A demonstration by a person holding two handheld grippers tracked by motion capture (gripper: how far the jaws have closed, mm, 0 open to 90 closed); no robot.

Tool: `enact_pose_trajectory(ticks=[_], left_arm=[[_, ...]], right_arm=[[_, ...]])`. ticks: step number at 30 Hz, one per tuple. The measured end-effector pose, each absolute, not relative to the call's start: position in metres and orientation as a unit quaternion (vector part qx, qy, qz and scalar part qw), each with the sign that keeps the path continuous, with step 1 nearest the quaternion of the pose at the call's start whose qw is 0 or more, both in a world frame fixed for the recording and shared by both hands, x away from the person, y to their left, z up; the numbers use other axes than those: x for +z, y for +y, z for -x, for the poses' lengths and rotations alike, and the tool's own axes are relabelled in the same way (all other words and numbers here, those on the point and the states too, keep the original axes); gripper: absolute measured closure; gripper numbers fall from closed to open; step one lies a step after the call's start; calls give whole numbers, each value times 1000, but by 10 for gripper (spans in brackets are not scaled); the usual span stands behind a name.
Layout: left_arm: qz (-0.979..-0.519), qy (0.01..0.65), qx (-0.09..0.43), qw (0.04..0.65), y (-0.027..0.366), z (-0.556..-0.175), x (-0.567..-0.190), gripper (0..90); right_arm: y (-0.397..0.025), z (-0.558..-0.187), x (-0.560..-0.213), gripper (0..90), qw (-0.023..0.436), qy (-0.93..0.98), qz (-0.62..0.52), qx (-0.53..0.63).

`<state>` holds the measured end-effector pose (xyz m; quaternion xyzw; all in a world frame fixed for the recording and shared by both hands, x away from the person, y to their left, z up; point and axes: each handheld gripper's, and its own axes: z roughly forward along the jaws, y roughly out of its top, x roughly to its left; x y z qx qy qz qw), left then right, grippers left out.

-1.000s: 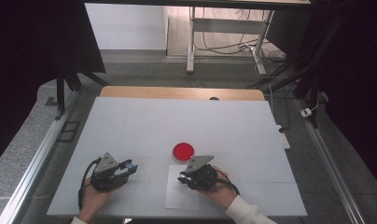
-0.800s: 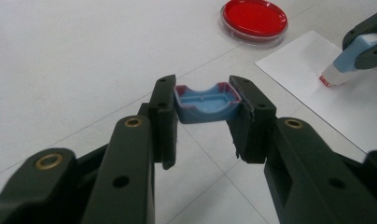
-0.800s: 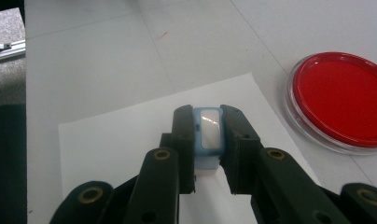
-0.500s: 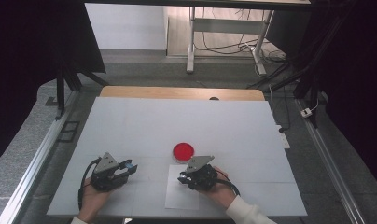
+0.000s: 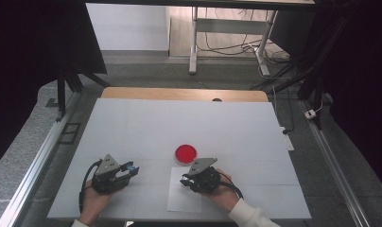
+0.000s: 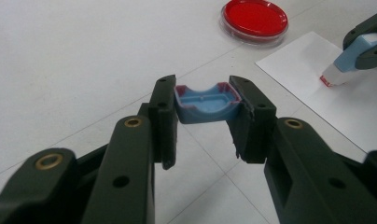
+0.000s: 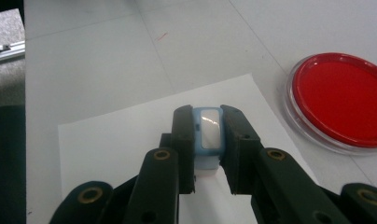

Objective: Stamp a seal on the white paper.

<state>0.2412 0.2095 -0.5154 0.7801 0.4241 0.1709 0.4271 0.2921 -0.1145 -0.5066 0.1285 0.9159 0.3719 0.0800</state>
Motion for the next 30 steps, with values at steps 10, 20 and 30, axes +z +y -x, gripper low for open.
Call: enact_pose_trajectory(ticks=[10, 20, 30], left_arm=[[-779, 426, 173, 426, 210, -242, -516, 639], [-779, 426, 173, 427, 211, -241, -515, 638], [-779, 426, 173, 427, 211, -241, -515, 638]], right_arm=[[-116, -290, -505, 750, 84, 912, -133, 379], [-120, -291, -500, 750, 83, 908, -138, 386], [-134, -299, -487, 749, 86, 886, -167, 424]])
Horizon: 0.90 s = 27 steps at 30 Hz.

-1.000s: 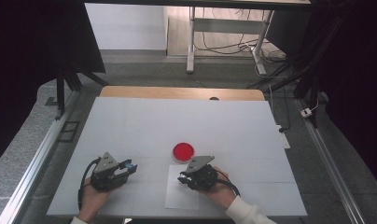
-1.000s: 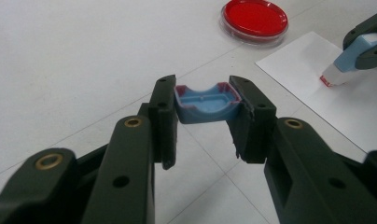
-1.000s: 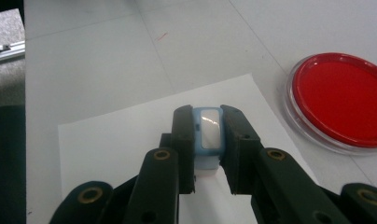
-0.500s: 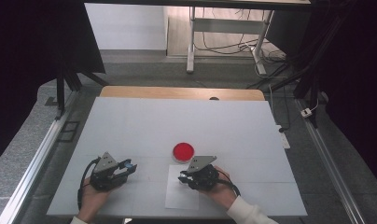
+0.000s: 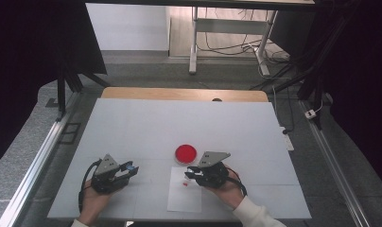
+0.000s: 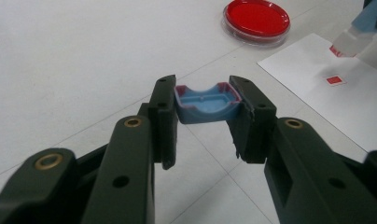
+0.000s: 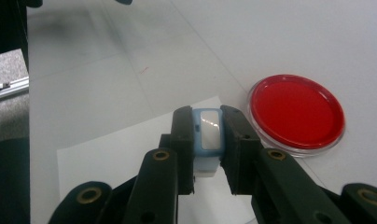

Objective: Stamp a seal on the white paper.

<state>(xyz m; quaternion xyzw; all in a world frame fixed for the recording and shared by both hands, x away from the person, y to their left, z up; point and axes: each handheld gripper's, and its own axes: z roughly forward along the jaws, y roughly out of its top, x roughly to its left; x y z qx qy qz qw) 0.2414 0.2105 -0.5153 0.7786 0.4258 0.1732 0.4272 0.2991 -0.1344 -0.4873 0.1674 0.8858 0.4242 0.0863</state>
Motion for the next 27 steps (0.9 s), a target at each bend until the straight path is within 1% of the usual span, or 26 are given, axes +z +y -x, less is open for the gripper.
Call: enact_pose_trajectory(ticks=[6, 17, 27], left_arm=[[-779, 425, 173, 427, 210, -241, -515, 638], [-780, 423, 172, 428, 209, -241, -515, 638], [-782, 422, 172, 426, 208, -241, -516, 638]], right_arm=[[-141, -302, -483, 750, 93, 877, -179, 435], [-158, -312, -473, 750, 84, 843, -231, 479], [-172, -320, -466, 749, 92, 820, -261, 501]])
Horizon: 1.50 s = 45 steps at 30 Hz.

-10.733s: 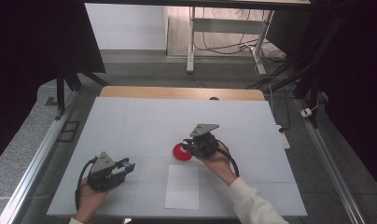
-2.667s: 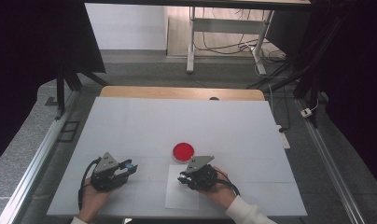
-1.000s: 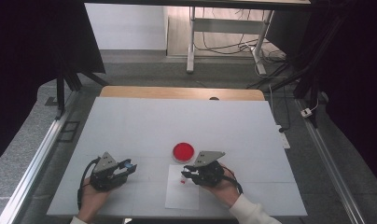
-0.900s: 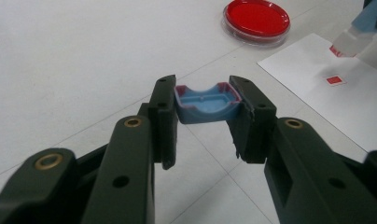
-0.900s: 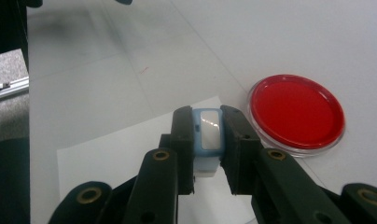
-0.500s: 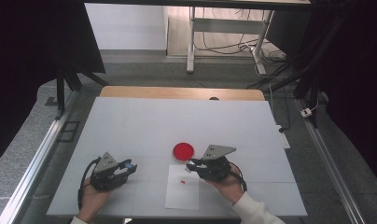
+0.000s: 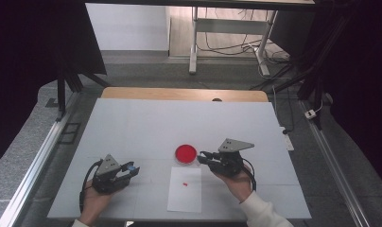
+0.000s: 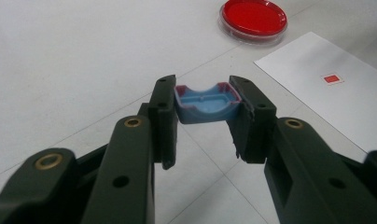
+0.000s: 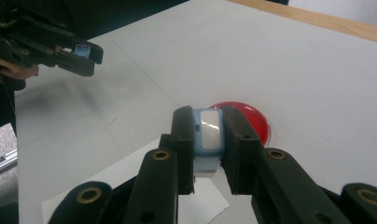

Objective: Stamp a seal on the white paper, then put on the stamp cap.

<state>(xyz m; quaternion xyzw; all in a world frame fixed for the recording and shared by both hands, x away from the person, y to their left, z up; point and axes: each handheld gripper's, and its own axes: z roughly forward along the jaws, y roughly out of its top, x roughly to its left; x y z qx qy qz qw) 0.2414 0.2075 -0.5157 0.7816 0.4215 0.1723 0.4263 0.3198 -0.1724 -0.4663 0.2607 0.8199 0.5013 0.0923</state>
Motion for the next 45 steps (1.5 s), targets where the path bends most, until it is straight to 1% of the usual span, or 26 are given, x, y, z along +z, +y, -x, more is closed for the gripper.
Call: enact_pose_trajectory(ticks=[7, 11, 45], left_arm=[[-784, 420, 171, 424, 206, -242, -517, 638], [-785, 418, 172, 424, 205, -242, -516, 638], [-792, 402, 170, 427, 190, -244, -514, 638]], right_arm=[[-177, -320, -462, 750, 98, 809, -256, 520], [-178, -321, -461, 749, 85, 802, -262, 530], [-172, -315, -459, 748, 92, 805, -243, 534]])
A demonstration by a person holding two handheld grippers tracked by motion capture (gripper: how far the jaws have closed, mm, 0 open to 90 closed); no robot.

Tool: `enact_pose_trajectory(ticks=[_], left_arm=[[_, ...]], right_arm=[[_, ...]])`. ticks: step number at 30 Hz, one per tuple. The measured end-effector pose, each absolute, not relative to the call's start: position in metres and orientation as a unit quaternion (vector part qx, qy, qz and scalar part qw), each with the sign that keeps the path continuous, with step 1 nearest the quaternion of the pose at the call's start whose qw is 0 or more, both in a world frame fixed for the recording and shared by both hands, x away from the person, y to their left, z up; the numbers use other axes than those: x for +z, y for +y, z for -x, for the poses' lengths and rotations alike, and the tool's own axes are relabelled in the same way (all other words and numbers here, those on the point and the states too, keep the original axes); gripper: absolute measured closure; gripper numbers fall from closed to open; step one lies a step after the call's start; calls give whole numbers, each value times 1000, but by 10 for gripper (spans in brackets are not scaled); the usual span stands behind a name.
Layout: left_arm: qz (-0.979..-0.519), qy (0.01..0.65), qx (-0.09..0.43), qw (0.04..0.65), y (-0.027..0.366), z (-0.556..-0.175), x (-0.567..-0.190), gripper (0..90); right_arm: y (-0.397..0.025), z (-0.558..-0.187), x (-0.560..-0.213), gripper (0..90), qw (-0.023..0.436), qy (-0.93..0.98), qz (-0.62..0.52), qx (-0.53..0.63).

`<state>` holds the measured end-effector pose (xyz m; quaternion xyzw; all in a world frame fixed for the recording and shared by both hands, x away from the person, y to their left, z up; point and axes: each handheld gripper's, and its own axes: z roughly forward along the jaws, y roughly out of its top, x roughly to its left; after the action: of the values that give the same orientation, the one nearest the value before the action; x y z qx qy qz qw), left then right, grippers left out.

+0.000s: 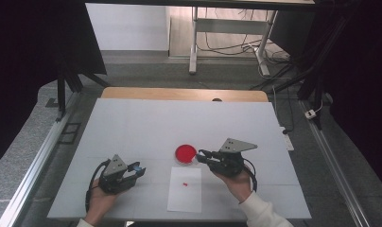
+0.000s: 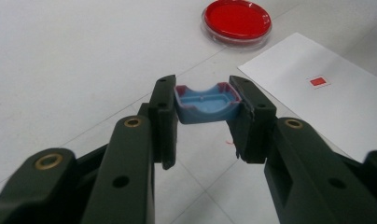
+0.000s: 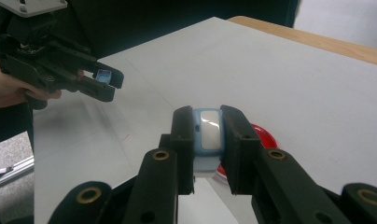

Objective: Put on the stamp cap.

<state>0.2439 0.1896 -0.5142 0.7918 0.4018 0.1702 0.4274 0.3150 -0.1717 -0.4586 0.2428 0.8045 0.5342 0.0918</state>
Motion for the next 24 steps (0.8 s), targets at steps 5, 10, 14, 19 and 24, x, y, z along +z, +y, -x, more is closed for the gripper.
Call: enact_pose_trajectory(ticks=[5, 10, 14, 19, 24], left_arm=[[-794, 397, 169, 428, 185, -244, -514, 638], [-796, 392, 169, 429, 180, -245, -513, 638], [-799, 387, 168, 429, 175, -247, -512, 637], [-801, 383, 167, 429, 170, -247, -512, 637], [-803, 376, 166, 431, 165, -248, -511, 638]], right_arm=[[-170, -315, -460, 748, 90, 806, -243, 532], [-168, -314, -460, 748, 90, 807, -242, 531], [-168, -314, -462, 747, 90, 806, -243, 532], [-167, -314, -462, 747, 89, 808, -242, 530], [-166, -313, -462, 747, 90, 808, -242, 530]])
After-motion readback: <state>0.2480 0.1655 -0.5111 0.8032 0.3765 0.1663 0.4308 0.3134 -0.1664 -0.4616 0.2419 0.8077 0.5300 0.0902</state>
